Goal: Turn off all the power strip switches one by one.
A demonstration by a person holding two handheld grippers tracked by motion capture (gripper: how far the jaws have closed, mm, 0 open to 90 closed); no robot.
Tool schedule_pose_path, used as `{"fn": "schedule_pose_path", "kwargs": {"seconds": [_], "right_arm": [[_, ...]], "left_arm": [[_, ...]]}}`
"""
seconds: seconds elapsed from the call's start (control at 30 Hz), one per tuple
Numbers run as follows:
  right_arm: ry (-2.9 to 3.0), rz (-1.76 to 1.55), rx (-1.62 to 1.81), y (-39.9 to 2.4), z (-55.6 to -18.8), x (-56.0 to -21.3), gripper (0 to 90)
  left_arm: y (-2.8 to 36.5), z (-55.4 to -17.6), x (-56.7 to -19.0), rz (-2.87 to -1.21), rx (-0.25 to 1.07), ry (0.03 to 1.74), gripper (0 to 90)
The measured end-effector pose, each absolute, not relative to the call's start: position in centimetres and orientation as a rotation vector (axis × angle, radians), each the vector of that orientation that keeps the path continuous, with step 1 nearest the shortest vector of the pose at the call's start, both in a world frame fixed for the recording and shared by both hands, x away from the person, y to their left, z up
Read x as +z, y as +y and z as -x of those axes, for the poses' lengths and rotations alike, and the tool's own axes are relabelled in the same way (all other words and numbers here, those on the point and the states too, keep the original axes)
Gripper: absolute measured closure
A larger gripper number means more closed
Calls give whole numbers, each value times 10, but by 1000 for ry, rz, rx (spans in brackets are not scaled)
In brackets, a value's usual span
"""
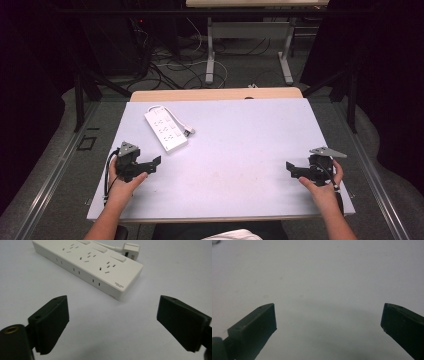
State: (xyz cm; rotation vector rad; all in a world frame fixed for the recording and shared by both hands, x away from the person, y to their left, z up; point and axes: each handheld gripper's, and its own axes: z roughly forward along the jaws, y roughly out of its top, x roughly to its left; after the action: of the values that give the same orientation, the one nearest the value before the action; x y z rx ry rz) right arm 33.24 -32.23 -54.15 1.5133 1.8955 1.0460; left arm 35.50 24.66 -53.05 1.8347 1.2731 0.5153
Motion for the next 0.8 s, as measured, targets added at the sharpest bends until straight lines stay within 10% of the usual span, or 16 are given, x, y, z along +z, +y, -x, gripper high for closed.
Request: {"fn": "schedule_pose_path", "kwargs": {"seconds": [0.8], "right_arm": [[1894, -1469, 1020, -318, -326, -545, 22]], "left_arm": [[243, -361, -511, -1792, 543, 1258, 369]]}}
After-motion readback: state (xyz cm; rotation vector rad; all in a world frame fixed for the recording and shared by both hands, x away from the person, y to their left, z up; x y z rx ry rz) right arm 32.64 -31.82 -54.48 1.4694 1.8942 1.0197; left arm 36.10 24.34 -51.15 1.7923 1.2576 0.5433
